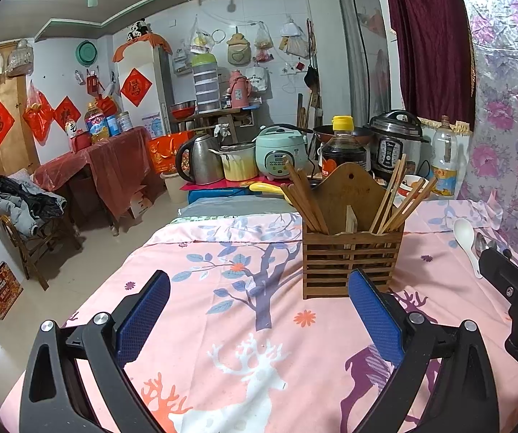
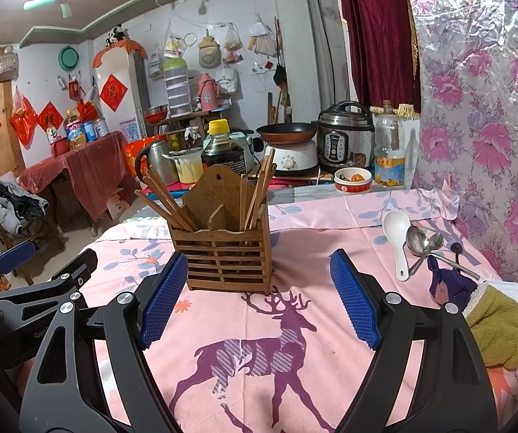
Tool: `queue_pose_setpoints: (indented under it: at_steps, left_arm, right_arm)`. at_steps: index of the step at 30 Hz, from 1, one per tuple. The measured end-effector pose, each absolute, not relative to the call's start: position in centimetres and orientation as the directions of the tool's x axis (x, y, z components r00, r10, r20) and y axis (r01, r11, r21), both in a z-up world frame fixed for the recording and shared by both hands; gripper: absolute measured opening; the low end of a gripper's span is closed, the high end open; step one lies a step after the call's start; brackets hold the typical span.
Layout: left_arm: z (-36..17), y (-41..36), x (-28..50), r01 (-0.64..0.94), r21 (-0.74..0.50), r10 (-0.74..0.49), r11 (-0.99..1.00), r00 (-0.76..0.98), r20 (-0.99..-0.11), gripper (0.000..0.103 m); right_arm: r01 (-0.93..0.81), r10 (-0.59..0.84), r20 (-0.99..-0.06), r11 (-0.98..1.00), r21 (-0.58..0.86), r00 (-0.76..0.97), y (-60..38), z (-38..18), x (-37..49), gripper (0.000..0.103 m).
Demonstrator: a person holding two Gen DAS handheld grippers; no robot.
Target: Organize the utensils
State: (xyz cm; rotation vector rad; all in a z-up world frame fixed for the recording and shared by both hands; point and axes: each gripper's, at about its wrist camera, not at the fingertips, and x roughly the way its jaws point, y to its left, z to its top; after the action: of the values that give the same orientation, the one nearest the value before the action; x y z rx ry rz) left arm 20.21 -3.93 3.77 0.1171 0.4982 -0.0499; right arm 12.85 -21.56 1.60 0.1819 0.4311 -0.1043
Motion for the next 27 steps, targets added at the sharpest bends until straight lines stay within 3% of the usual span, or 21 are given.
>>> queue_pose_setpoints:
  at_steps: [27]
  left_arm:
    - [3.38, -3.68, 20.36, 0.073, 0.101, -0.015, 0.992, 0.875, -0.484, 0.097]
  right_arm:
    - [0.139, -0.061, -0.425, 0.978, 0.154, 0.903, -21.57, 1.54, 12.83, 0.079]
